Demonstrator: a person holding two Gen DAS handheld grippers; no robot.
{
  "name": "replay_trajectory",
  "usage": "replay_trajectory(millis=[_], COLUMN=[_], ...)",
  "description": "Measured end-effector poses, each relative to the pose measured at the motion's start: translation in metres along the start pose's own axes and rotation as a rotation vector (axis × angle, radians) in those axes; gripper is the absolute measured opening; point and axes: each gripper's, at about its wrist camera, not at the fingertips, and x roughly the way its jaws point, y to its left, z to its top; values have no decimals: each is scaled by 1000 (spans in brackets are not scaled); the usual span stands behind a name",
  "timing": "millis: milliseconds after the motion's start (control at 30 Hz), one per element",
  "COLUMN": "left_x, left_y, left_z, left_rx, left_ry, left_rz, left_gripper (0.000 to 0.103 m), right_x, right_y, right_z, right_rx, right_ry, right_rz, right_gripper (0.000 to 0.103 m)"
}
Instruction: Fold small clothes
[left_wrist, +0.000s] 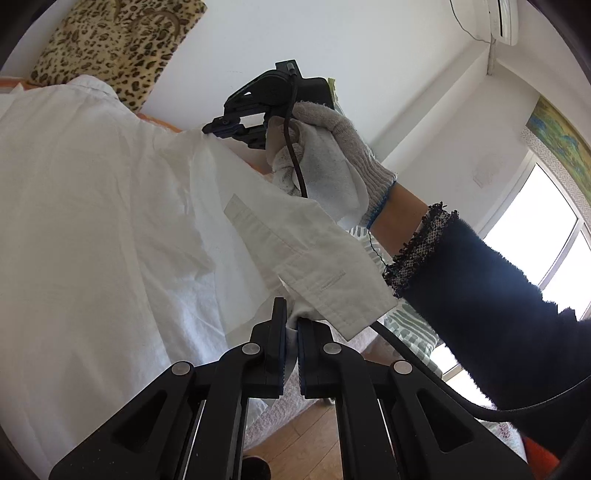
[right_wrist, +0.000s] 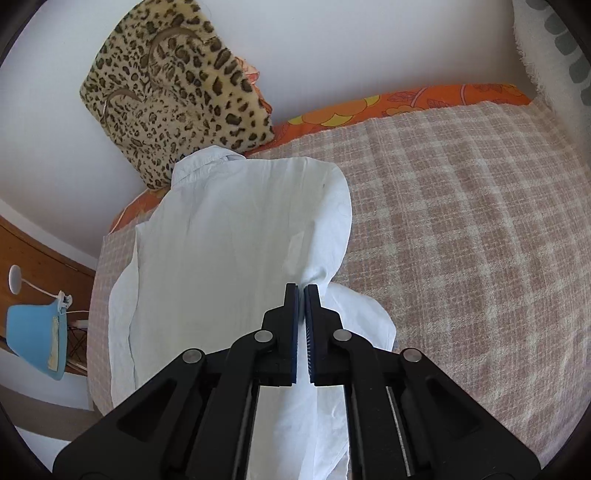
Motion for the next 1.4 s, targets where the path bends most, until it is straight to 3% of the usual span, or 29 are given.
replay_trajectory(millis=[133, 200, 233, 300, 333, 400, 567, 633, 700, 733, 800, 867, 900, 1000, 1067, 1200, 1267, 1300, 1400], left_x=[-16, -23, -24, -29, -32, -34, -45, -48, -52, -55, -57, -65, -65, -66, -66, -65, -60, -59, -60], left_y=[14, 18, 20, 22, 23, 27, 27, 24, 23, 24, 24, 23, 24, 23, 24, 26, 28, 28, 28], left_z=[-16, -23, -25, -26, -26, -23, -15, -13, -11, -11, -8, -13, -12, -15, -17, -23, -29, -31, -35], left_rx=[-99, -132, -132, -145, -156, -174, -226, -215, -222, -221, -214, -210, -212, -211, -222, -258, -279, -277, -269], left_ry=[-19, -26, -19, -20, -28, -40, -62, -61, -62, -60, -71, -76, -78, -68, -66, -57, -24, -15, 6], left_rz=[-2, 13, 15, 16, 16, 6, -8, -2, -2, 1, 13, 19, 21, 18, 6, -30, -38, -30, -13], left_gripper=[3, 3, 3, 3, 3, 3, 3, 3, 3, 3, 3, 3, 3, 3, 3, 3, 3, 3, 3], right_x=[40, 42, 36, 19, 10, 0, 17, 31, 46, 51, 56, 59, 62, 69, 71, 54, 57, 58, 52], right_y=[51, 60, 56, 39, 28, 7, -32, -40, -43, -45, -48, -52, -55, -59, -57, -83, -110, -112, -98], right_z=[-8, -11, -10, -8, -8, -12, -39, -45, -45, -45, -42, -38, -35, -29, -25, -14, -14, -14, -12], right_rx=[-147, -161, -140, -73, -38, 22, 161, 246, 311, 342, 395, 439, 461, 500, 474, 473, 569, 551, 419], right_ry=[157, 169, 153, 97, 58, 23, 108, 123, 125, 122, 105, 83, 79, 60, 60, -9, 6, 22, 6], right_rz=[39, 78, 114, 155, 144, 119, 222, 310, 352, 352, 398, 372, 344, 293, 263, 231, 297, 317, 274], right_gripper=[5, 5, 7, 21, 32, 33, 33, 34, 41, 49, 53, 65, 65, 56, 5, 3, 3, 3, 4])
